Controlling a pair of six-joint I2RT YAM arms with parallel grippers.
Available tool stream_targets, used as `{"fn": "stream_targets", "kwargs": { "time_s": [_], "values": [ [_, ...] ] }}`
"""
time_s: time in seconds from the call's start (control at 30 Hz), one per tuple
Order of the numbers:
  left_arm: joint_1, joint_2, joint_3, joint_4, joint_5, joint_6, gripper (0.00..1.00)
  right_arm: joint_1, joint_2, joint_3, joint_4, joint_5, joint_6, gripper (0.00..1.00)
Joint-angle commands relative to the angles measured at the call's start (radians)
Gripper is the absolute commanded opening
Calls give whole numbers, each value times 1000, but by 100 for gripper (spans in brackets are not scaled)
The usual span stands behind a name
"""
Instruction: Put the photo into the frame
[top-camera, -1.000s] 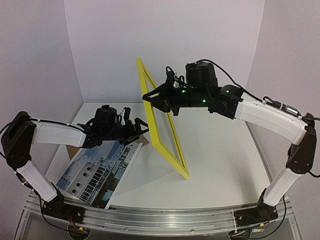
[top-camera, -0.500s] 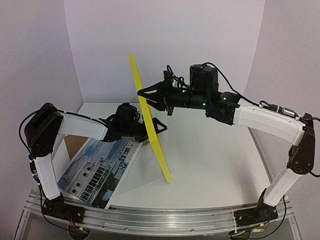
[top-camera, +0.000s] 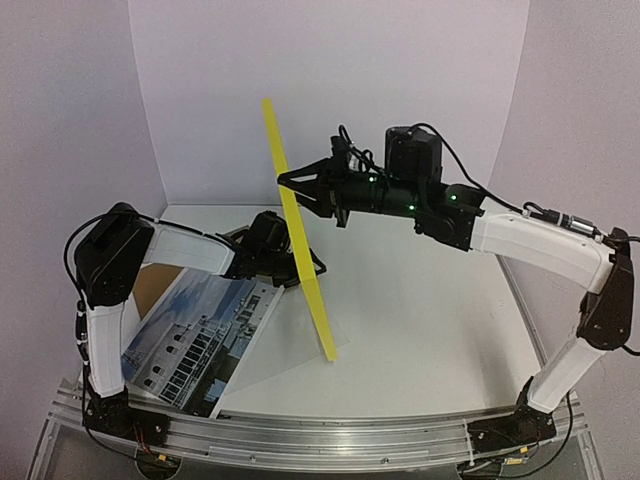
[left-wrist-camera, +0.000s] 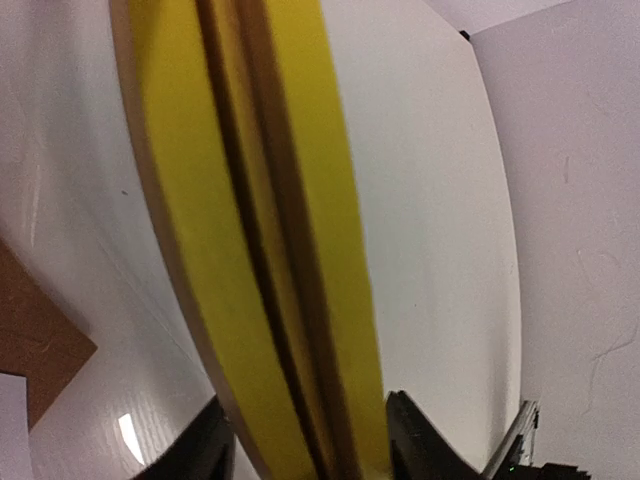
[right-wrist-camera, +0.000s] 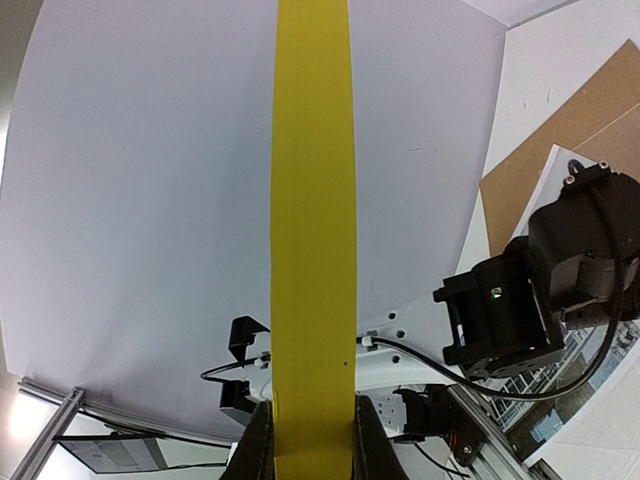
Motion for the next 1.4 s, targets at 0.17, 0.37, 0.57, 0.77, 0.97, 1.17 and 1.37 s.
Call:
{"fn": "stream_targets", "kwargs": {
  "time_s": [0.17, 0.37, 0.57, 0.77, 0.97, 1.17, 1.37],
  "values": [
    [10, 27, 98, -115, -157, 40, 0, -14, -241, -210, 147, 187, 6, 0],
    [9, 76, 240, -451, -352, 14, 0, -70, -335, -402, 99, 264, 51, 46],
    [4, 135, 392, -719, -565, 6, 0, -177, -483, -654, 96, 278, 146, 76],
    [0, 205, 548, -902, -635, 1, 0, -189, -717, -660, -413, 599, 10, 94],
    [-50, 346, 765, -1140, -706, -72, 0, -189, -979, -662, -871, 1098, -22, 96],
    [-108, 501, 986, -1333, -676, -190, 0, -189, -1070, -652, -994, 1220, -133, 96],
    [-158, 566, 1050, -1375, -640, -297, 0, -189, -975, -605, -1022, 1240, -246, 97]
  ]
}}
